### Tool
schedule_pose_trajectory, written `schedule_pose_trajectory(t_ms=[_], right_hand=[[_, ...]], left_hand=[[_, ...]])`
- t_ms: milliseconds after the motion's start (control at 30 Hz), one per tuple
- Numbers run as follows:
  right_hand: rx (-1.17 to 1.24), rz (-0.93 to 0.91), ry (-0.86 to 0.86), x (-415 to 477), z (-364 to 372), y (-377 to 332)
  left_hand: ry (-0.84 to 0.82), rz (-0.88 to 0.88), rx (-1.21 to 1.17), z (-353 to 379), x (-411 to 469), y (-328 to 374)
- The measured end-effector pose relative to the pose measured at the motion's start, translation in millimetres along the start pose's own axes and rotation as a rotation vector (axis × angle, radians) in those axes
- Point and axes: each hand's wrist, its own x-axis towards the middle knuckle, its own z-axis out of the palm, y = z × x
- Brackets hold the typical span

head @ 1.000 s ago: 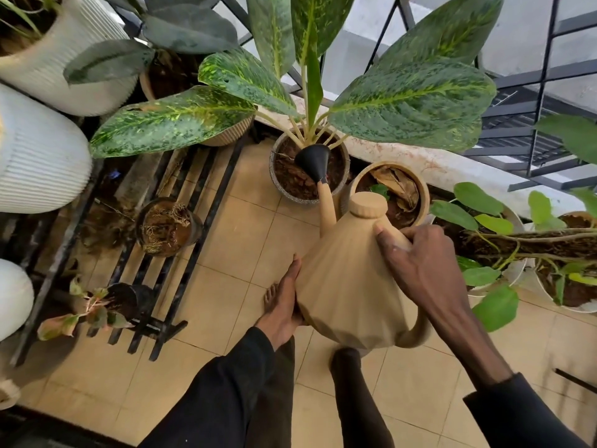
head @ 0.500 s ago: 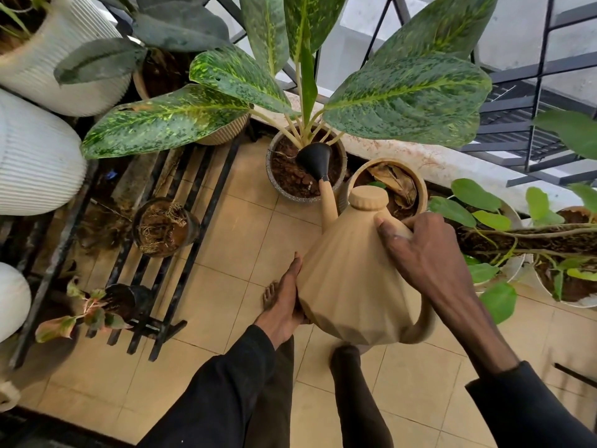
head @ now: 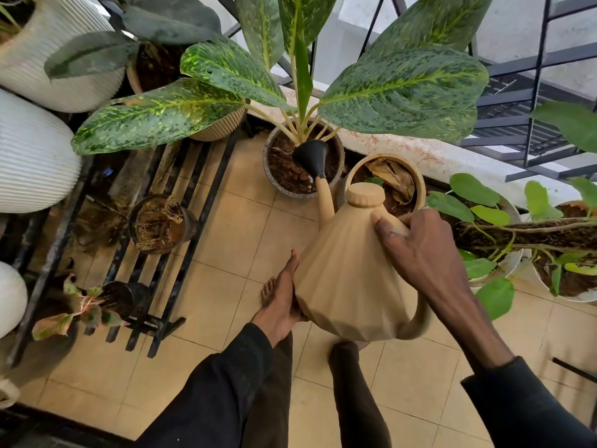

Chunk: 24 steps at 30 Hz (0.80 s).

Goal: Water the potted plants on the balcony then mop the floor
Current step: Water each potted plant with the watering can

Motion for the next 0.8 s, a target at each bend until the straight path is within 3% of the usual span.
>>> schedule_pose_trajectory(t_ms=[800], right_hand=[[0.081,-0.104,0.091,-4,11,18]], left_hand=[[0.027,0.013,-0.029,-10,12,-2]])
